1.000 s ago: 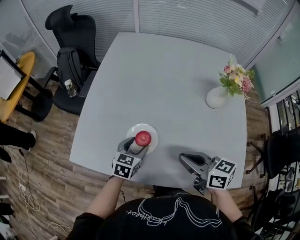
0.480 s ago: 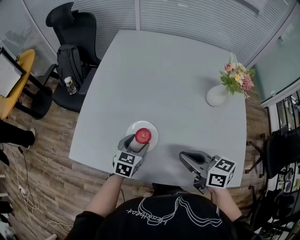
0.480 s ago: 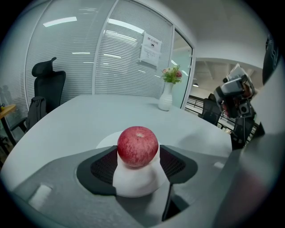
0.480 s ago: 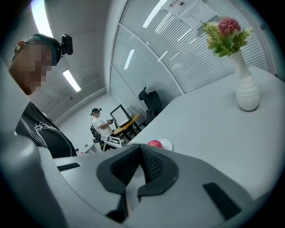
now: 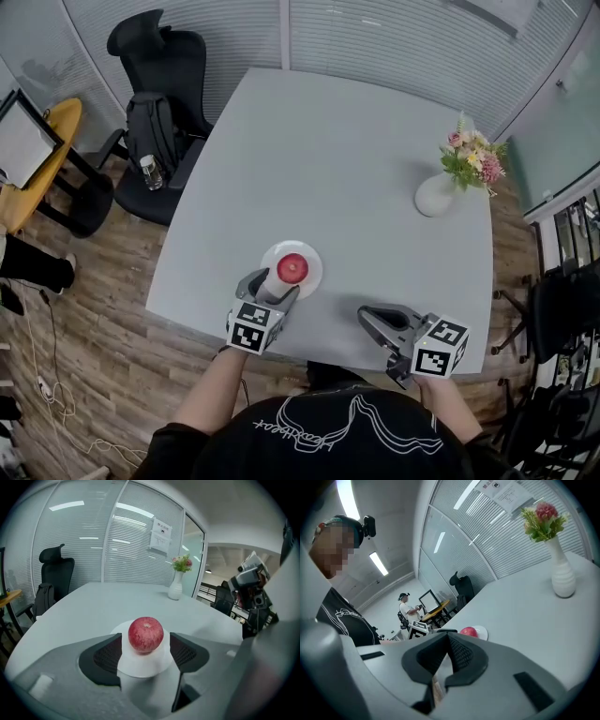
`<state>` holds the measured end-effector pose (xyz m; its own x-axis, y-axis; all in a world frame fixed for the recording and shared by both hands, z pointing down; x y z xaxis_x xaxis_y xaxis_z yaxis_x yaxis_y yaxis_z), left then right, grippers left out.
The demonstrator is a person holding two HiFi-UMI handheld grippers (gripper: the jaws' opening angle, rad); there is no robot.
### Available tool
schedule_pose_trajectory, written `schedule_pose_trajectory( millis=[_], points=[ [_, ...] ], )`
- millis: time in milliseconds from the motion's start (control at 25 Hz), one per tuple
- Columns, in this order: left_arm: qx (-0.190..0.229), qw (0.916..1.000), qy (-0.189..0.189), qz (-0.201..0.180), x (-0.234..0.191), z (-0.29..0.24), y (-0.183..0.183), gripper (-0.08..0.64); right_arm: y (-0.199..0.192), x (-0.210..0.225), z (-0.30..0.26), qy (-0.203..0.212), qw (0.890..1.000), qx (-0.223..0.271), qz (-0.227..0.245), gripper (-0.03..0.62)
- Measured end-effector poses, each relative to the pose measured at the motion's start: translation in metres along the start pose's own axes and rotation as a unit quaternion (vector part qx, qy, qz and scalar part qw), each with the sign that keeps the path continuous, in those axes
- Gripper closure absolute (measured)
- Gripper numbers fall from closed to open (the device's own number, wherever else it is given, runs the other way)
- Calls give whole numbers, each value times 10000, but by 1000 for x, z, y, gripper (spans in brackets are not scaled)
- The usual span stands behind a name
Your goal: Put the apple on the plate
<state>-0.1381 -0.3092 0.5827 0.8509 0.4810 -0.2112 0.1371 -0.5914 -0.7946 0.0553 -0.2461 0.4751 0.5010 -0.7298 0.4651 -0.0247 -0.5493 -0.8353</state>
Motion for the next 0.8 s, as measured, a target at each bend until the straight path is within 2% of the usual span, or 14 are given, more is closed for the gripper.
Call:
schedule_pose_trajectory(
  millis=[280,440,680,760,800],
  points=[
    [212,9990,-179,345,14,44,14,252,7,-31,4,121,9995,98,278,583],
    [509,9966,-550,337,35,79,34,267,16,-47,7,79,9978,123,640,583],
    [1069,9871,-1129,379,76,139,67,375,26,-77,11,100,9935,249,1110,583],
    [1259,9838,-1197,450,86,159,75,483,27,-85,12,32,9910,215,1324,583],
    [1352,9815,-1265,498,91,168,78,500,27,-90,13,18,9898,213,1411,583]
  ],
)
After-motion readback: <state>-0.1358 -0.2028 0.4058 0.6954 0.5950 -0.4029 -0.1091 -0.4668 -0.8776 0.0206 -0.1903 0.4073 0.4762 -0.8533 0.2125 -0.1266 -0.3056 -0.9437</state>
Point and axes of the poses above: the fingertips, and each gripper's own axes: z backward along the fingers, x to its right, y out of its top, the point moved 4 cm from there along z, backward along the fingers, and after that the axes turned 7 degrees about z, right-handed, at the moved point
